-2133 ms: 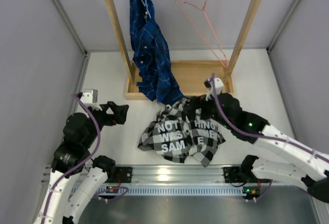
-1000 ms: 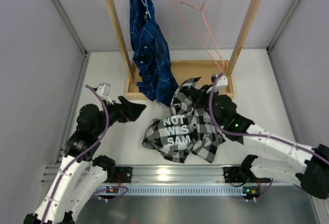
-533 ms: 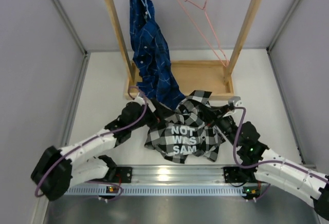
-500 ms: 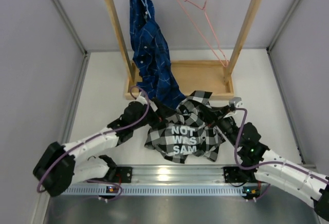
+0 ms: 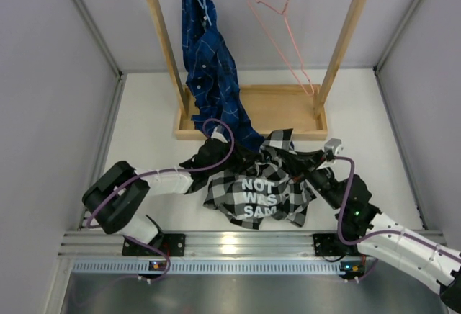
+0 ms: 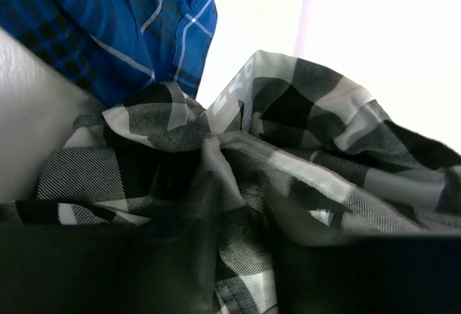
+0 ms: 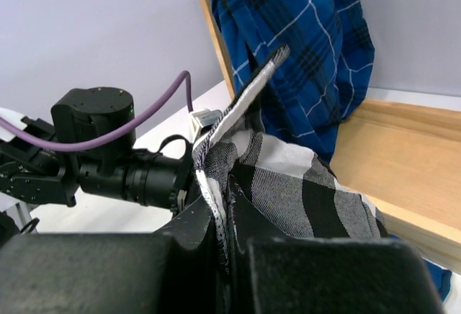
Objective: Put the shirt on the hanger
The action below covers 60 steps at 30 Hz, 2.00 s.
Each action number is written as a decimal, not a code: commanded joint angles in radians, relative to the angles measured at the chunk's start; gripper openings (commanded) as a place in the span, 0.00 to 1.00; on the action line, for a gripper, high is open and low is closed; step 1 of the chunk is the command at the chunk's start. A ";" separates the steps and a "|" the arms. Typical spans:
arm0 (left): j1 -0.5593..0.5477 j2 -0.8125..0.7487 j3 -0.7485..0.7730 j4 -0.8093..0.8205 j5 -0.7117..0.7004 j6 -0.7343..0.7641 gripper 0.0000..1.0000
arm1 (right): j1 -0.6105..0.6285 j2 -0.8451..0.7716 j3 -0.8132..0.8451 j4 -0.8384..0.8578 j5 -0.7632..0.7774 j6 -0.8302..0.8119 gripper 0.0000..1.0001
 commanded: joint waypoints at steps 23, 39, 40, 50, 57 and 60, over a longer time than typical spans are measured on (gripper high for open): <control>-0.002 -0.601 0.413 -0.784 -0.226 1.037 0.00 | 0.010 -0.179 0.383 -0.897 0.169 0.040 0.93; -0.004 -0.710 0.424 -0.912 0.165 0.984 0.00 | 0.009 0.466 0.833 -0.920 -0.498 -0.467 0.86; -0.004 -0.713 0.436 -0.957 0.124 0.978 0.00 | 0.009 0.494 0.846 -0.920 -0.536 -0.498 0.85; -0.004 -0.684 0.496 -1.035 0.102 0.964 0.00 | 0.010 0.640 0.792 -0.658 -0.440 -0.521 0.00; -0.004 -0.678 0.541 -1.094 -0.046 1.070 0.96 | 0.012 0.623 0.866 -0.695 -0.376 -0.437 0.00; -0.007 -0.618 0.568 -1.120 -0.118 1.090 0.98 | 0.017 0.671 0.969 -0.876 -0.286 -0.368 0.00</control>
